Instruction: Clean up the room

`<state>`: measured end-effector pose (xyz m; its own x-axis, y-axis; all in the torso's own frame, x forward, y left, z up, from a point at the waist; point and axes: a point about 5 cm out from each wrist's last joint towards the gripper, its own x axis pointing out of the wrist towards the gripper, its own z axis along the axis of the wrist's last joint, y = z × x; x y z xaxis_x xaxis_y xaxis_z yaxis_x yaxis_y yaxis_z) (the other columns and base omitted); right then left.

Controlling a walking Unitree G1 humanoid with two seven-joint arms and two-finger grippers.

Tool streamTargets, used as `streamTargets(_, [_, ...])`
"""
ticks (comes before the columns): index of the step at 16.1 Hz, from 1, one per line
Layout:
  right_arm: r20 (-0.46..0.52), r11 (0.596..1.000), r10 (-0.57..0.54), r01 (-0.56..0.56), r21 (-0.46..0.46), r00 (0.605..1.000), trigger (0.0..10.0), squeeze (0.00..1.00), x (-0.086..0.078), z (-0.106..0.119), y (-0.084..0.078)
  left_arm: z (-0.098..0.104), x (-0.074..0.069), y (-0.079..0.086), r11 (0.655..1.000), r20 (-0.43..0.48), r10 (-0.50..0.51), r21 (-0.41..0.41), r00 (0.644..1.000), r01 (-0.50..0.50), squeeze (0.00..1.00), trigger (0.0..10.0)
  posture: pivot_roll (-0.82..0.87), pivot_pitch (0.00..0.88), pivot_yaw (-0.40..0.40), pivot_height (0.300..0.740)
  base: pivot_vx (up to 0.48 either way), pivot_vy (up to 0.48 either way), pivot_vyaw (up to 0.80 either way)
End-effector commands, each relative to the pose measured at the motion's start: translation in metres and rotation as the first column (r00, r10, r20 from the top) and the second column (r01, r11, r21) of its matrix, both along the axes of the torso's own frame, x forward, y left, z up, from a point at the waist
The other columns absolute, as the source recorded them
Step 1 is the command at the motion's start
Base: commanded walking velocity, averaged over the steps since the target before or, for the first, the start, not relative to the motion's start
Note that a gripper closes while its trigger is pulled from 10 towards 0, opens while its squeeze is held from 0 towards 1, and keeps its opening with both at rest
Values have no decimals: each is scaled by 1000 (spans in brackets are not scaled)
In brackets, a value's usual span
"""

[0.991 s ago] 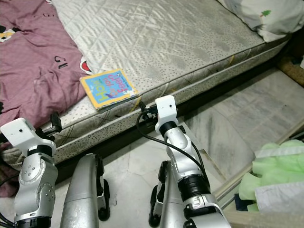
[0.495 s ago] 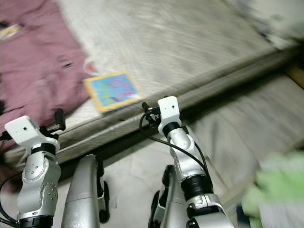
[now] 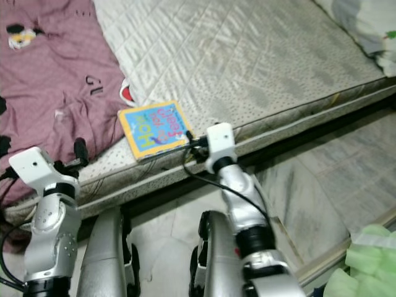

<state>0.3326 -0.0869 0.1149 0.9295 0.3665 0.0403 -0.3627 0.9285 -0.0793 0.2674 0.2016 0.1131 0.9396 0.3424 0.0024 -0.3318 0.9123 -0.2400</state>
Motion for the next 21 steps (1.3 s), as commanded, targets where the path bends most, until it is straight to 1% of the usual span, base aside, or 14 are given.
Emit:
streamTargets(1, [-19,1000,-11,11,-9,1000,10000,0,-1,-5,-5,-11,-1,-2,1000,-42,-14,-18,999,13,0,10000,81,239,-79,568,0,0,0])
streamTargets(3, [-17,1000,-21,21,-9,1000,10000,0,0,-5,-6,-14,6,-3,1000,-70,-23,6,997,23,0,10000,72,238,-79,568,0,0,0])
streamTargets(4, [-9,999,-30,30,-14,999,10000,0,0,-3,-9,-13,14,-8,998,-68,-54,-12,996,53,0,10000,62,238,-76,568,0,0,0])
streamTargets(6, [2,998,-50,50,-41,999,10000,0,0,-2,-17,-12,23,-13,997,-68,-73,-40,995,71,0,10000,47,238,-71,568,0,0,0])
streamTargets(7, [-3,997,-59,59,-42,998,10000,0,0,-3,-19,-12,24,-14,996,-63,-84,-37,995,81,0,10000,47,238,-71,568,0,0,0])
streamTargets(8, [-54,995,-98,98,-13,994,10000,0,1,-7,-27,-11,29,-19,994,-57,-104,-40,993,102,0,10000,40,240,-66,568,0,0,-800])
streamTargets(9, [-63,994,-111,111,-9,992,10000,0,1,-8,-30,-11,31,-20,993,-59,-107,-47,993,104,0,10000,35,242,-65,568,0,0,-800])
streamTargets(11, [-36,993,-113,112,-34,993,10000,0,1,-6,-33,-13,34,-23,993,-67,-113,-55,991,109,0,10000,24,243,-63,568,0,0,-800])
streamTargets(12, [-32,993,-114,113,-36,993,10000,0,0,-5,-35,-20,35,-24,993,-113,-117,-47,987,112,0,10000,17,244,-62,568,0,0,-800])
streamTargets(14, [-20,993,-113,112,-42,993,10000,0,-1,-3,-37,-28,33,-20,996,-144,-82,-50,986,76,0,10000,2,250,-63,568,0,0,0])
streamTargets(15, [-16,992,-113,112,-51,993,10000,0,-2,-3,-40,-30,32,-15,998,-152,-41,-63,987,32,0,10000,-1,251,-64,568,0,0,0])
streamTargets(16, [-19,992,-117,116,-56,993,10000,0,-2,-3,-42,-29,31,-11,997,-140,0,-73,990,-11,0,10000,-3,251,-67,568,0,0,0])
streamTargets(17, [-22,991,-119,118,-63,993,10000,0,-2,-4,-45,-25,29,-6,997,-120,47,-57,992,-54,0,10000,-3,250,-69,568,0,0,0])
streamTargets(21, [-10,990,-109,108,-91,994,10000,0,-3,-4,-45,-26,27,5,993,-126,98,-46,987,-104,0,10000,-6,254,-75,568,0,0,0])
